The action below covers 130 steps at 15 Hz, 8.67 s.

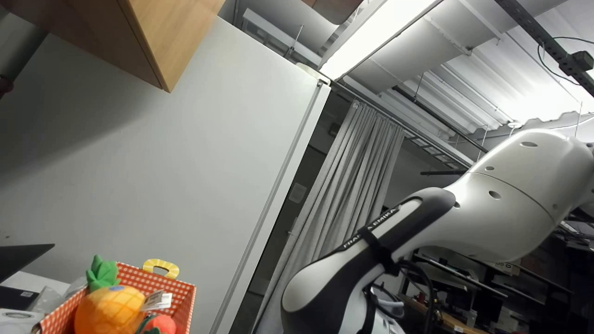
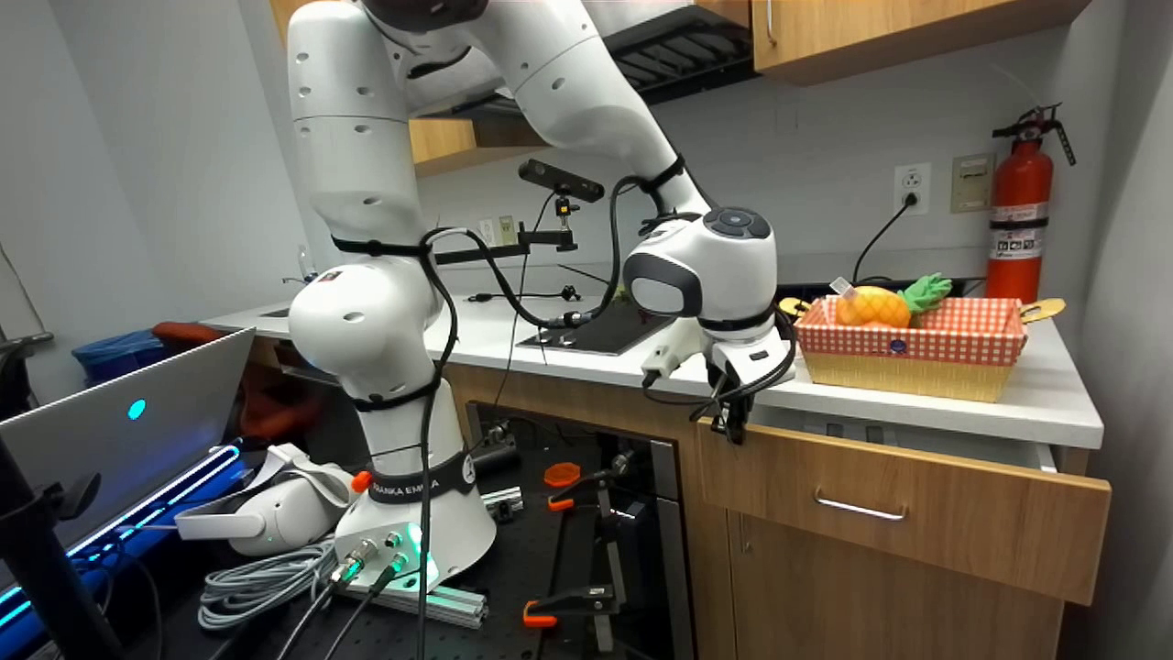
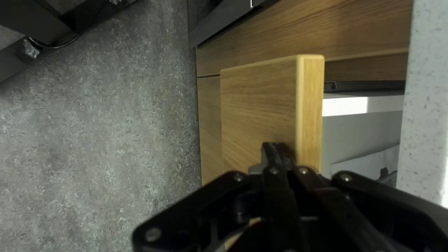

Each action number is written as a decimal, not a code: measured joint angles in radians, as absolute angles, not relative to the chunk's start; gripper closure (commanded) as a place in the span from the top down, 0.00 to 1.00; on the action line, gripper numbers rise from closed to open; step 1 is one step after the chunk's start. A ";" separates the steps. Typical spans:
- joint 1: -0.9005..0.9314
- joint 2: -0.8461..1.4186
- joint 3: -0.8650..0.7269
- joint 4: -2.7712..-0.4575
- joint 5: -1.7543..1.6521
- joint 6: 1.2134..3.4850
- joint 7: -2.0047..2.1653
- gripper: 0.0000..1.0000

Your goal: Close the open drawer, open the drawer then close the drawer again

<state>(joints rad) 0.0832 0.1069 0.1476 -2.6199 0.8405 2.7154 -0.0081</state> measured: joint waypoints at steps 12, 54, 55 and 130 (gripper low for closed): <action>0.084 0.122 0.214 -2.591 0.964 2.756 -0.029 0.00; -0.047 -0.058 -0.088 -2.543 0.504 2.473 -0.064 0.94; -0.047 -0.056 -0.090 -2.544 0.500 2.473 -0.063 0.99; -0.094 0.514 0.079 -2.322 0.736 2.876 -0.148 1.00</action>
